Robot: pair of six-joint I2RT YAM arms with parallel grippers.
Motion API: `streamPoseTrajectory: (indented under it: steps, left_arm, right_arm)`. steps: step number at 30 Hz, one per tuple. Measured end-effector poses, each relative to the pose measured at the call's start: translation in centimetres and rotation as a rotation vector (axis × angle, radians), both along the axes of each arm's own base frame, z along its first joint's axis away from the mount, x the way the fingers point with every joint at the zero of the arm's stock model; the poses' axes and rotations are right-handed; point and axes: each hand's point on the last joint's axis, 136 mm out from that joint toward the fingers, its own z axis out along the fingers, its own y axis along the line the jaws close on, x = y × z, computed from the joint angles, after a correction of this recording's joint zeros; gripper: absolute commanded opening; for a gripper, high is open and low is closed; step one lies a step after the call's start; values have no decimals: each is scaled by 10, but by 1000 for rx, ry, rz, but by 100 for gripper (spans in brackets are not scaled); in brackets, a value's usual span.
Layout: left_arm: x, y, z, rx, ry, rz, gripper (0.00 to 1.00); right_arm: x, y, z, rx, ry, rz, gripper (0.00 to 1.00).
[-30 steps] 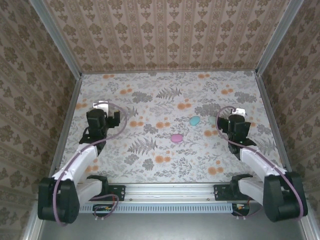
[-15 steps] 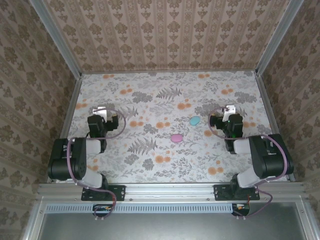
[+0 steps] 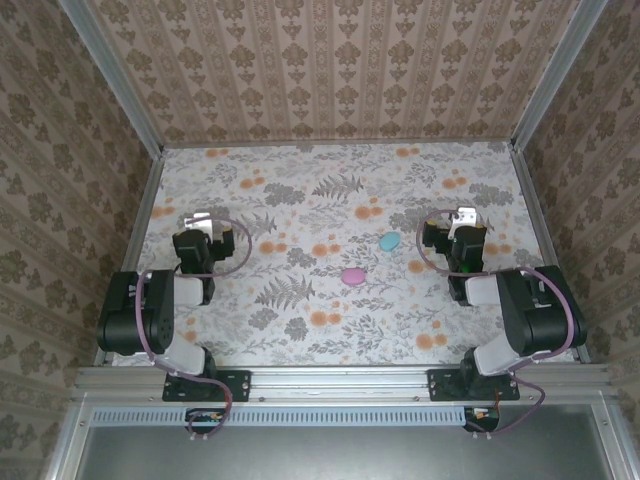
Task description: Insert the wireless bluetooth earbuds into the charging case
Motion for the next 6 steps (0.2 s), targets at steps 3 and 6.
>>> streamPoseTrajectory:
  steps: [3, 6]
  left_arm:
    - [0, 0, 1, 0, -2, 0, 100]
    - [0, 0, 1, 0, -3, 0, 100]
  right_arm:
    - [0, -1, 0, -3, 0, -6, 100]
    - [0, -1, 0, -3, -1, -7, 100]
